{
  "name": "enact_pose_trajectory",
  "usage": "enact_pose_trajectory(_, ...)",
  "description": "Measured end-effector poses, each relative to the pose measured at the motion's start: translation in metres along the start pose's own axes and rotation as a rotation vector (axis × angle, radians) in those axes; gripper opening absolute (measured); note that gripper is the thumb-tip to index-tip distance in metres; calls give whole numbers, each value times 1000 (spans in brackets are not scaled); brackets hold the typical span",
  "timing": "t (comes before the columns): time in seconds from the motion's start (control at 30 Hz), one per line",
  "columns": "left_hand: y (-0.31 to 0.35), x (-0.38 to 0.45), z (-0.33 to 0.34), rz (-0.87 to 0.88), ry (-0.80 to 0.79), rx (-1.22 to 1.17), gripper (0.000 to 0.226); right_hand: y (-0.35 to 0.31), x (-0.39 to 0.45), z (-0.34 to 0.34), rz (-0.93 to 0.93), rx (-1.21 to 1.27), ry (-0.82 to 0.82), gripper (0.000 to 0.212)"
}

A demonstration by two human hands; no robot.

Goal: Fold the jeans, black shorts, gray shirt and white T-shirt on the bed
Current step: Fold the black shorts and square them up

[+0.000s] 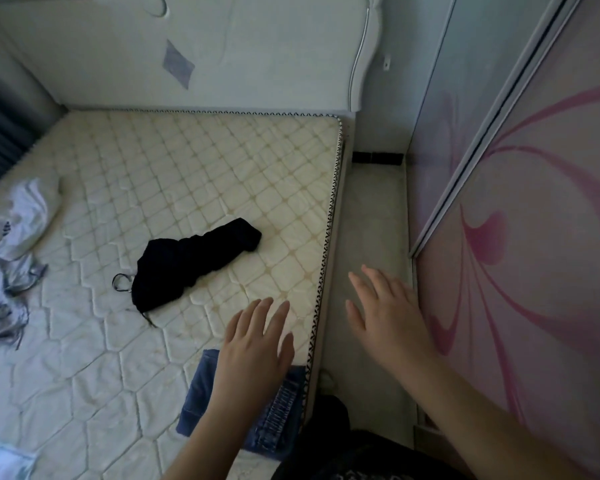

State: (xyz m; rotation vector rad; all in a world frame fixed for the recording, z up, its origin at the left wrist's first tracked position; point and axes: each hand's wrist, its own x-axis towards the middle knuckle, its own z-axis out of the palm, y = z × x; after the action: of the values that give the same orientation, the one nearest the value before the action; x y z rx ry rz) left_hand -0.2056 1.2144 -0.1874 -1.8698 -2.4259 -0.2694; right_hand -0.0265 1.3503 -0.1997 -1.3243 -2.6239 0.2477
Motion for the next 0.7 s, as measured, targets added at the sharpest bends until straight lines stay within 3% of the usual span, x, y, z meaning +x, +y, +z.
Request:
enact_pose_trajectory(0.3,-35,96,29,-234,6,18,49,17,110,-9,-204,-75,6,49)
enact_pose_trajectory(0.47,-46,151,34,-223,-6,11,41,25,151,-3,-274,-123,44,44)
enact_pose_trajectory(0.7,-67,206,30,-256,-35,16,53,19,218,9,-317,-79,-25,43)
